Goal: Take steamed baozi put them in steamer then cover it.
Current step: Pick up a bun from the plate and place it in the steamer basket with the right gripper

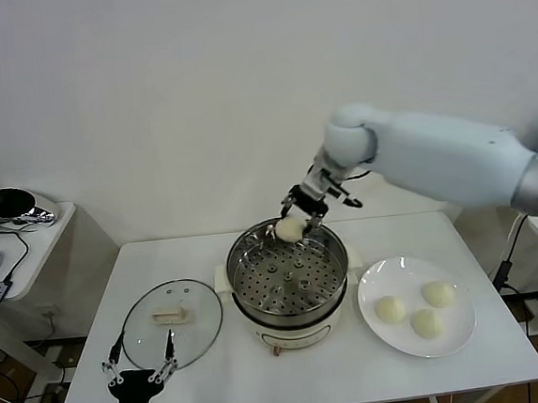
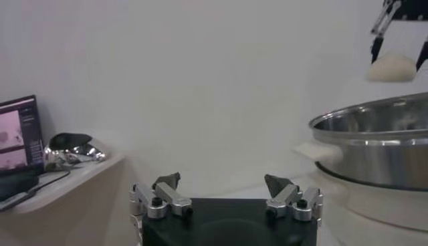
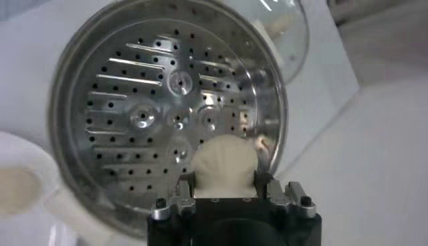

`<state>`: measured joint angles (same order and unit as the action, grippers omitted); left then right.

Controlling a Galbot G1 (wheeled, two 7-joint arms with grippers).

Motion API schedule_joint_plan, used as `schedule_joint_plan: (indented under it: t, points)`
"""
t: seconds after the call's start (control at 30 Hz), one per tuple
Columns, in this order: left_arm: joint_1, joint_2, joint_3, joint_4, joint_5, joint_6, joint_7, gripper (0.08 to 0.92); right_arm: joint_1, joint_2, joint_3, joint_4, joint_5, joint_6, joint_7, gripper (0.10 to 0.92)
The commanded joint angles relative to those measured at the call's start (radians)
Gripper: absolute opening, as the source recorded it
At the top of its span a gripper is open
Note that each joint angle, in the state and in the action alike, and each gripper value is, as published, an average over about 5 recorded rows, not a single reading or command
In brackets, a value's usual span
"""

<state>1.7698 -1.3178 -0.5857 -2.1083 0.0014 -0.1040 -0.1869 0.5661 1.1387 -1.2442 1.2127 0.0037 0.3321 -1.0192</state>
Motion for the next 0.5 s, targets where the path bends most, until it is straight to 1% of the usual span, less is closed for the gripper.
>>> schedule_joint_plan:
  t: [0.03,0.27,0.5]
  points:
    - [-0.001,0.000,-0.005,0.002,-0.001,0.000,0.001,0.823,-0.039,0.085,-0.029,-0.064,-0.164,0.155,0.014,0.554]
    - [-0.006,0.004,-0.009,0.009,-0.003,0.000,0.003,0.823,-0.096,0.094,-0.017,-0.124,-0.286,0.237,0.049,0.568]
    - [-0.012,0.005,-0.011,0.009,-0.005,0.000,0.005,0.823,-0.130,0.116,0.007,-0.173,-0.340,0.276,0.088,0.568]
